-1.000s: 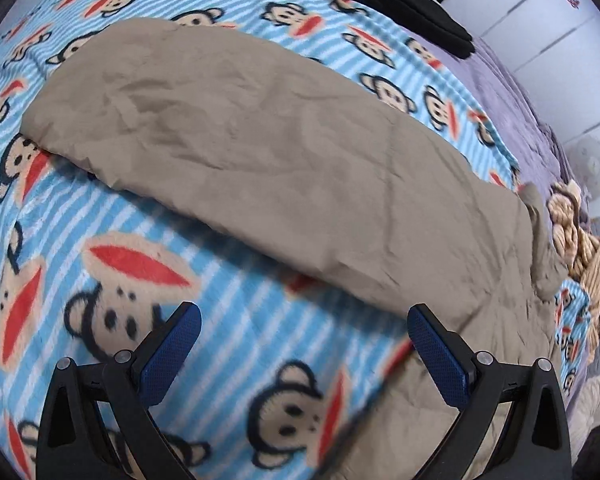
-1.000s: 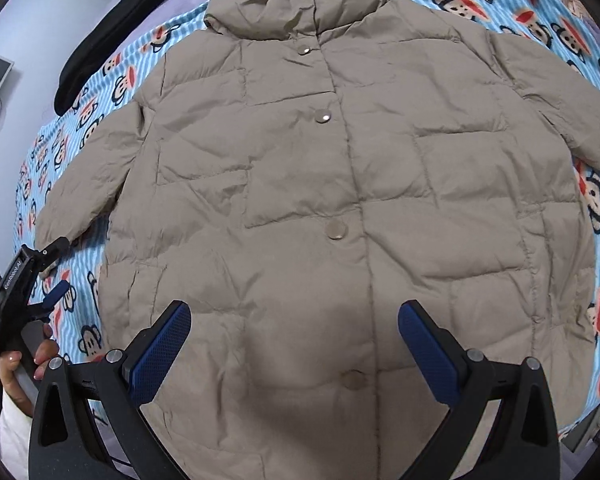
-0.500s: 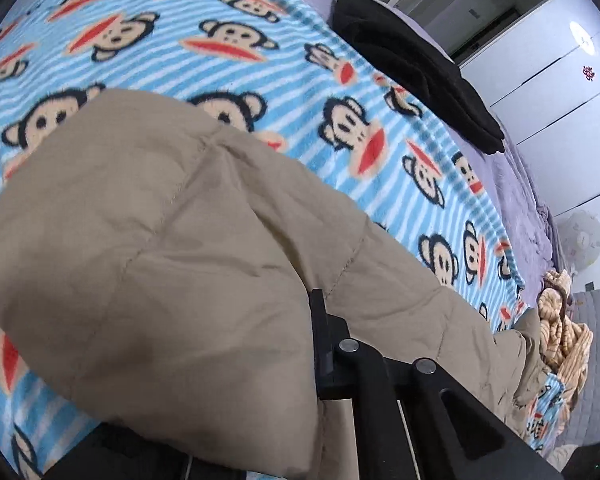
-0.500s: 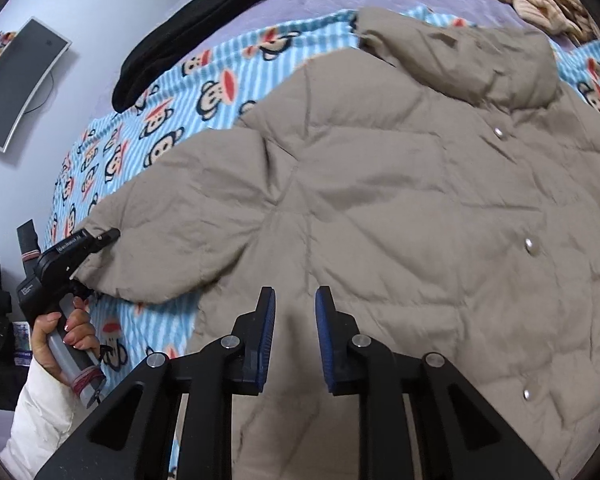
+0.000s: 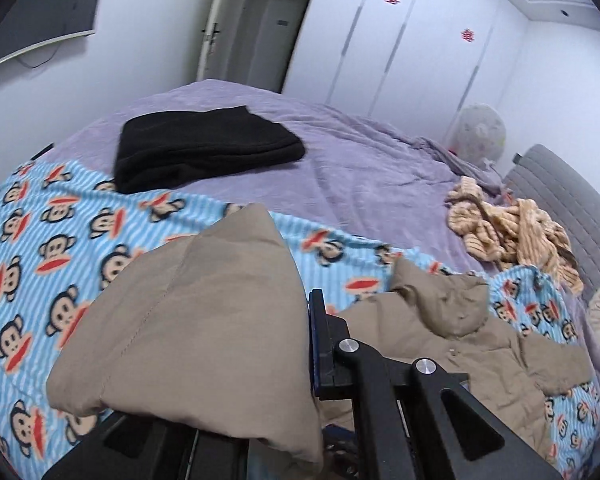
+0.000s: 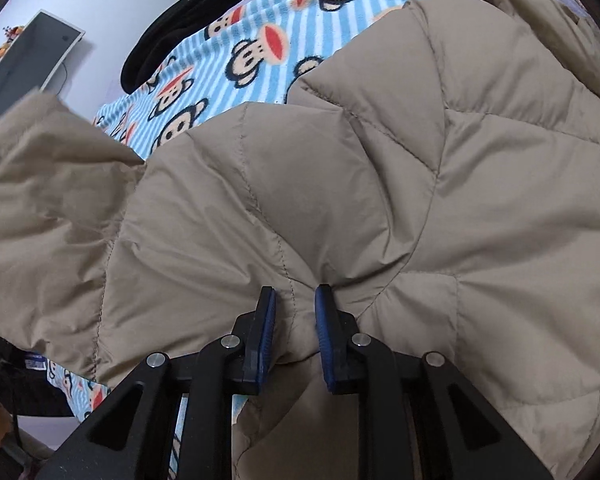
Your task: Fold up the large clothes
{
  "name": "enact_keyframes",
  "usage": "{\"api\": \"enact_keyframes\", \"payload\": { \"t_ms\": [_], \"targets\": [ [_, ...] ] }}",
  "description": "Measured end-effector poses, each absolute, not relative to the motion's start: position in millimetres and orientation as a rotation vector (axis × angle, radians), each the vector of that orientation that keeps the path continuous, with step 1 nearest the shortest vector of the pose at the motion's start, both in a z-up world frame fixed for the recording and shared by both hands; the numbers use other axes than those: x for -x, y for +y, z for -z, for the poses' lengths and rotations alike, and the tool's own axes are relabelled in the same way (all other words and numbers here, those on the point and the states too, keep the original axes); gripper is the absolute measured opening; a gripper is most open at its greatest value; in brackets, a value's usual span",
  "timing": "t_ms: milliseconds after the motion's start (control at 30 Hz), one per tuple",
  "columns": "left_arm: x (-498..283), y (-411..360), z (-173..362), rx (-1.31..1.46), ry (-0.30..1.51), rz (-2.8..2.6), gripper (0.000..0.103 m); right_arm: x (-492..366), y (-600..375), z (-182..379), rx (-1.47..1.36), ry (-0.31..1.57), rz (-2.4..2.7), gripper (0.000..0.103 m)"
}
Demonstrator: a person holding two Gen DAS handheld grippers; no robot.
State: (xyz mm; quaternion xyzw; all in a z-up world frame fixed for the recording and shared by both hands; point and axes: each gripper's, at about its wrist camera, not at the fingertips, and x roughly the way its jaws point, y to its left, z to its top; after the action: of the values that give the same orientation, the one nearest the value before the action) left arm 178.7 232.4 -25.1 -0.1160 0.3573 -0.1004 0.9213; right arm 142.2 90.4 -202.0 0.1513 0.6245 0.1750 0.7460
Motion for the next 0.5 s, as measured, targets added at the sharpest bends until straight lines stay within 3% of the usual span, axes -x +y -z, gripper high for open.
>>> {"api": "enact_keyframes", "payload": {
  "t_ms": [233,400,500],
  "targets": [
    [-181,41,39,0.047,0.845,0.47,0.009,-115,-21,153,-0.419,1.315,-0.322,0.023],
    [-161,-55,126,-0.16,1.026,0.496,0.009,-89,-148,134,-0.405,1.281,-0.073,0.022],
    [-152,-67,175,-0.256,1.107,0.454,0.009,-75,-195,140,-0.432,1.295,0.005,0.022]
  ]
}}
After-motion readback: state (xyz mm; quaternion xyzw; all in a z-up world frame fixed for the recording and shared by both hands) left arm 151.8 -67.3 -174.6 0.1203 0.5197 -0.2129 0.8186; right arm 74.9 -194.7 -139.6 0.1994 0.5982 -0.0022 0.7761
